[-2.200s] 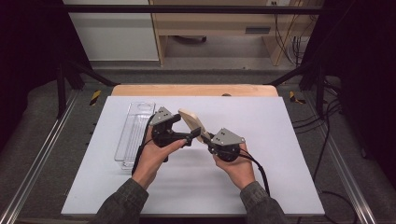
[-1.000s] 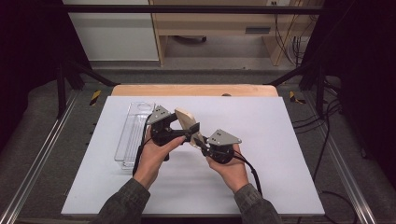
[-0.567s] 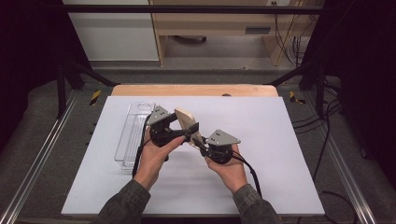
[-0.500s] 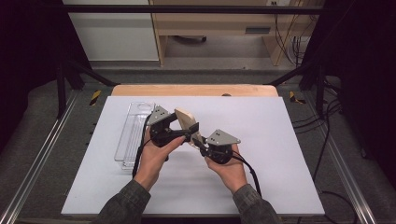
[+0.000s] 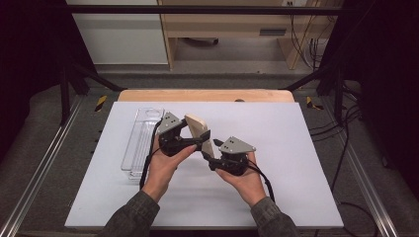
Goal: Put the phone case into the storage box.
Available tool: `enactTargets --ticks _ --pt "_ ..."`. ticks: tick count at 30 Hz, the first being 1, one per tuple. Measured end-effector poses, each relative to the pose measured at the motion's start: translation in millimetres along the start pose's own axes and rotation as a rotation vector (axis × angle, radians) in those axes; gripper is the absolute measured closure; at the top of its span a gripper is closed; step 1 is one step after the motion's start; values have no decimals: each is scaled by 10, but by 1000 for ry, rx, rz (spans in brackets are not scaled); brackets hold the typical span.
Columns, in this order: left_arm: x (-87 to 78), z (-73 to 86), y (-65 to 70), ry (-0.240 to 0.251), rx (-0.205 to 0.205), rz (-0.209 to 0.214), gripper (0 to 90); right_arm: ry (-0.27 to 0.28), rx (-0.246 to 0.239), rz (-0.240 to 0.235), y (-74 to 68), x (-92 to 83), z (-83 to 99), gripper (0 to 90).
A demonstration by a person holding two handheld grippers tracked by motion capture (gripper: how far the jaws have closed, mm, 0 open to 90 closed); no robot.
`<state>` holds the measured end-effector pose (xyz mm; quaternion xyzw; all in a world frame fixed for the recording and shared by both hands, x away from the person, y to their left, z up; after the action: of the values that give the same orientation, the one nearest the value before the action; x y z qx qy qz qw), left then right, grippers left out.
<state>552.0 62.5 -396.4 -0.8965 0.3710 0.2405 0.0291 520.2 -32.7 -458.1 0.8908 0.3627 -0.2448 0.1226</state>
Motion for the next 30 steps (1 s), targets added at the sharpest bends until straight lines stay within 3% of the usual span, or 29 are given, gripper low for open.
enactTargets --ticks 4,9,17,30 --pt "-4 -5 -17 7 15 -22 108 -22 -7 20 7 -38 22 201" --pt "-13 -6 -36 7 24 -38 108 -36 -10 21 18 -60 36 143" --pt "-51 -23 -63 17 30 -56 108 -44 5 10 51 -86 41 99" --pt "-270 -107 -276 48 11 -104 109 -21 25 18 221 -248 76 57"
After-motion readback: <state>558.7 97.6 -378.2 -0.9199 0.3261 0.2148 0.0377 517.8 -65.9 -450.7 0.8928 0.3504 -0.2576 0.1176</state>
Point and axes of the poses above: each handheld gripper's, and its own axes: x roughly forward along the jaws, z roughly out of its underside, y roughly to its right, the point moved 8 cm from there along x, roughly forward along the jaws, and after that the axes turned 11 degrees about -y, right-handed, at the moved point
